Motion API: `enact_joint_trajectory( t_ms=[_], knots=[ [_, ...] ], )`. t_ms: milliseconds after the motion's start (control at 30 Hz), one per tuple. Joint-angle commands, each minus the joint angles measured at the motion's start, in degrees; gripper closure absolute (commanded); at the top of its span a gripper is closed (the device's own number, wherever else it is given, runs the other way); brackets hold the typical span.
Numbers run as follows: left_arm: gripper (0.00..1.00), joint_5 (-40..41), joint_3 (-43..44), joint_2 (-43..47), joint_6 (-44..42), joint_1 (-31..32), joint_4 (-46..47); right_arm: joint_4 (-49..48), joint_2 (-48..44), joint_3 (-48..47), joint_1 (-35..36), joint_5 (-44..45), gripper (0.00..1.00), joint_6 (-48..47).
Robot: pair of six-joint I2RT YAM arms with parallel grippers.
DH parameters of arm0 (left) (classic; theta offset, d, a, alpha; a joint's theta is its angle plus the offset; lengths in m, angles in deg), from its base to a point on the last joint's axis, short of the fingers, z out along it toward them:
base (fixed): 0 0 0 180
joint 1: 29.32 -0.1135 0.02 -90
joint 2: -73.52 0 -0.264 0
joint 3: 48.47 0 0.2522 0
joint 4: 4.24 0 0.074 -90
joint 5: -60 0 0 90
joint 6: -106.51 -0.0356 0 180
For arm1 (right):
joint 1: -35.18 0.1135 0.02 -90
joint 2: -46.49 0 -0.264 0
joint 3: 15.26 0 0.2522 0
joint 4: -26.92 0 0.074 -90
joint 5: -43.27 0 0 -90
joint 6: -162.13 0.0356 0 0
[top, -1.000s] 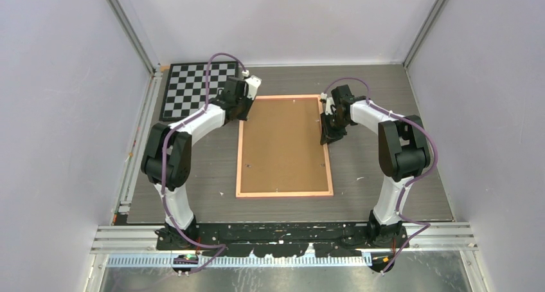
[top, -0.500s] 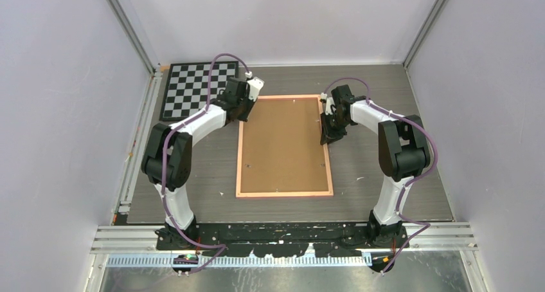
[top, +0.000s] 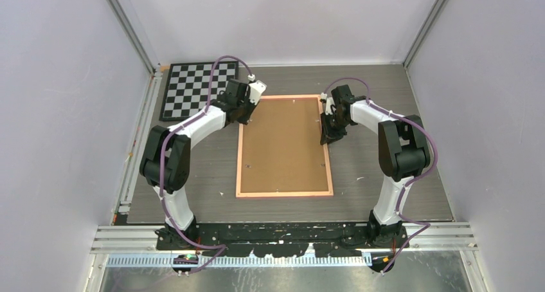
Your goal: Take the photo out of the frame
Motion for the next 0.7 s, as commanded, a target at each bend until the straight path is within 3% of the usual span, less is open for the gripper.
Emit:
enact_joint_trajectory(
  t_ms=[0,367,667],
  knots=[
    [1.0,-8.4,-2.5,0.4,1.2,2.1,-11.3,2.3,4.3,2.3,1.1,-0.3,1.0,-3.0],
    [1.0,-10.3,1.7,6.4,5.8,1.4,-12.8,3.1,3.8,1.3,-0.3,4.4,0.99,-5.0],
    [1.0,-12.5,-0.2,12.9,7.8,1.0,-15.1,6.8,6.2,-8.1,-9.4,8.5,1.0,-13.8]
  ],
)
